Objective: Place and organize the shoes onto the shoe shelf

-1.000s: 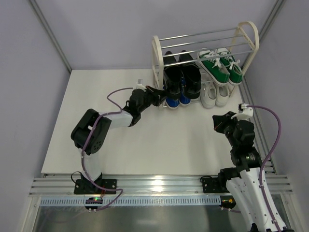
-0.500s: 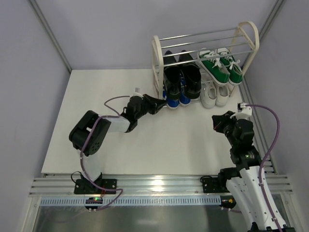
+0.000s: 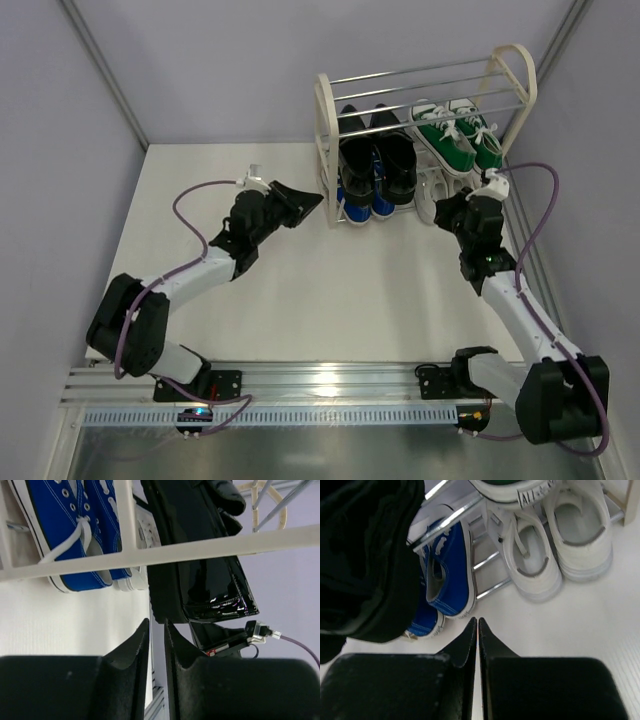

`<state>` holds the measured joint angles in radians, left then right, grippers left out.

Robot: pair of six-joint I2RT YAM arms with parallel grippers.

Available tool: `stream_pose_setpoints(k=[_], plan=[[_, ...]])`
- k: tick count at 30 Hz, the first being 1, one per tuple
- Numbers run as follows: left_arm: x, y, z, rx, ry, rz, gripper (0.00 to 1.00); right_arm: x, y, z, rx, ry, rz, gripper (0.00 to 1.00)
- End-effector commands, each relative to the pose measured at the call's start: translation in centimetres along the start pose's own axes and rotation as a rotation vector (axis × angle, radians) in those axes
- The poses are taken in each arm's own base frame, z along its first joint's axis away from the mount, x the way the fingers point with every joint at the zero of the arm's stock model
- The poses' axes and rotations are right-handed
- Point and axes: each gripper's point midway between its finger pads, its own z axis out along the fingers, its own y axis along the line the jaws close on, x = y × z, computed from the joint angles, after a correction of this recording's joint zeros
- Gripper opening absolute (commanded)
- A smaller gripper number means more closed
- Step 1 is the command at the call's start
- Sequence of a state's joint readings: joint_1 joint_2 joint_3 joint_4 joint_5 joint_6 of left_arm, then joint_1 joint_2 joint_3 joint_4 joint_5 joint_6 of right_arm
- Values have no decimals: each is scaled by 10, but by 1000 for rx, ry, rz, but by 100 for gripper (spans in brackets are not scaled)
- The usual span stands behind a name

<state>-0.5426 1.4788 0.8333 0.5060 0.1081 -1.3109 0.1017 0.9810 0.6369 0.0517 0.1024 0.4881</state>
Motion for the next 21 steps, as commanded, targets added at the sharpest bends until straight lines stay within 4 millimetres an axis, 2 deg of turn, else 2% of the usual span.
stream_pose_setpoints(k=[1, 3, 4, 5, 7, 8, 9, 11, 14, 15, 19, 21], plan=[[-18, 6, -7, -49, -39, 66, 16, -82, 50, 18, -142, -224, 25, 4], [-23, 10, -11, -59, -49, 68, 13, -88, 54, 28, -150, -234, 7, 4], [-24, 11, -15, -59, -50, 68, 13, -98, 61, 30, -163, -255, 3, 4], [-25, 11, -17, -58, -54, 70, 12, -94, 58, 40, -147, -243, -8, 4], [-27, 10, -21, -54, -62, 74, 10, -102, 67, 47, -189, -262, -14, 4], [-28, 9, -23, -50, -65, 78, 9, -88, 78, 56, -258, -202, -31, 4], [-29, 10, -24, -55, -64, 84, 8, -92, 87, 58, -298, -194, -26, 4], [-30, 8, -28, -52, -69, 89, 7, -74, 103, 65, -394, -112, -16, 4], [-34, 9, -33, -53, -76, 91, 6, -63, 124, 68, -503, -44, 27, 4], [-34, 8, -35, -52, -77, 91, 6, -53, 132, 69, -552, 5, 38, 4], [-38, 11, -39, -55, -87, 89, 4, -33, 156, 62, -679, 98, 48, 4], [-39, 10, -39, -53, -88, 89, 4, -31, 165, 56, -730, 114, 53, 4]])
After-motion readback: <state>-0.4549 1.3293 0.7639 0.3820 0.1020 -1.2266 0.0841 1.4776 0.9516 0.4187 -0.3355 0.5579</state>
